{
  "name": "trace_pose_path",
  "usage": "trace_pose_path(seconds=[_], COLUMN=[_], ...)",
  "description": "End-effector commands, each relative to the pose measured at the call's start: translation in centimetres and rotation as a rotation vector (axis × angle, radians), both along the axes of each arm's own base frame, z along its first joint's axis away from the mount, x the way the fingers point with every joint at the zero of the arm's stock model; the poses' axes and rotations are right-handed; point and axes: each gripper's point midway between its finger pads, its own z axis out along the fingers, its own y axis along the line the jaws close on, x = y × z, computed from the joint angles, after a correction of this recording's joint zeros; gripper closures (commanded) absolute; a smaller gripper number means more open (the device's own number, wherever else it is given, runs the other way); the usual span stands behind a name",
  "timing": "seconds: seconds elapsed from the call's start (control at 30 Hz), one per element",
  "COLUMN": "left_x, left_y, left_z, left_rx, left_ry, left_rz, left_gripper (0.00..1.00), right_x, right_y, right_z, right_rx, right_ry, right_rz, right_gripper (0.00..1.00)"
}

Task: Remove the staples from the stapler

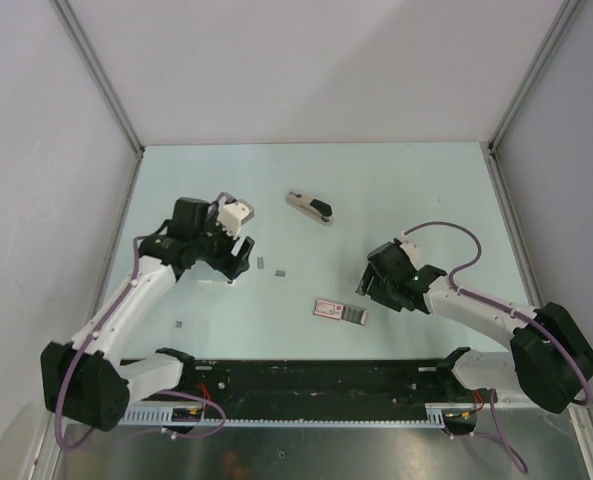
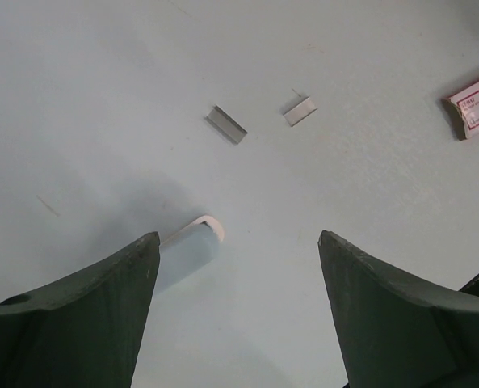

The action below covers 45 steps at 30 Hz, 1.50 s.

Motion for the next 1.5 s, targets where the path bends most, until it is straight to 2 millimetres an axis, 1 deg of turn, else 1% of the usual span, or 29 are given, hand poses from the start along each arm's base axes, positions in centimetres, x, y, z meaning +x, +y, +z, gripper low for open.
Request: trace_pose_path(seconds=[0.0, 0.1, 0.2, 0.3, 0.37, 0.5, 0.73, 0.87, 1.03, 1.13, 1.2, 1.47], left_x=[1.5, 2.3, 3.7, 4.7, 5.1, 5.7, 6.1, 6.8, 7.7, 7.8, 7.7, 7.7], left_y=[-2.4, -3.5, -3.9, -4.4, -4.6, -4.4, -4.4, -4.6, -4.9, -4.9, -4.8, -4.8], left_z=[-1.0, -2.1, -3.4, -4.8, -5.9, -8.1, -10.8, -11.5, -11.9, -12.3, -12.6, -13.1], left_rx=[-0.033, -0.013, 0.006, 0.001, 0.006, 0.035, 0.076, 0.084, 0.077, 0.081, 0.087, 0.098], left_ry=[-0.013, 0.017, 0.078, 0.150, 0.190, 0.250, 0.315, 0.329, 0.337, 0.345, 0.350, 0.353], left_rz=[0.103, 0.153, 0.232, 0.311, 0.345, 0.401, 0.447, 0.464, 0.482, 0.485, 0.484, 0.475], left_gripper=[0.16, 0.15, 0.15, 0.16, 0.16, 0.17, 0.21, 0.26, 0.36, 0.45, 0.49, 0.57], right_x=[1.7, 1.6, 1.7, 1.7, 1.6, 1.6, 1.2, 1.1, 0.7, 0.6, 0.5, 0.4], right_y=[2.3, 3.3, 3.4, 3.1, 2.8, 2.1, 2.0, 2.3, 2.7, 2.8, 2.9, 3.0], right_z=[2.3, 2.4, 2.4, 3.0, 3.5, 4.3, 4.3, 3.9, 3.6, 3.4, 3.4, 3.4], right_rx=[0.011, -0.016, -0.037, -0.046, -0.052, -0.063, -0.045, -0.035, -0.021, -0.016, -0.012, -0.001], right_ry=[-0.134, -0.179, -0.197, -0.218, -0.237, -0.271, -0.280, -0.272, -0.263, -0.260, -0.262, -0.264], right_rz=[0.041, 0.077, 0.099, 0.098, 0.088, 0.071, 0.058, 0.065, 0.084, 0.090, 0.092, 0.101], right_gripper=[0.28, 0.26, 0.25, 0.25, 0.25, 0.25, 0.25, 0.26, 0.26, 0.26, 0.26, 0.27])
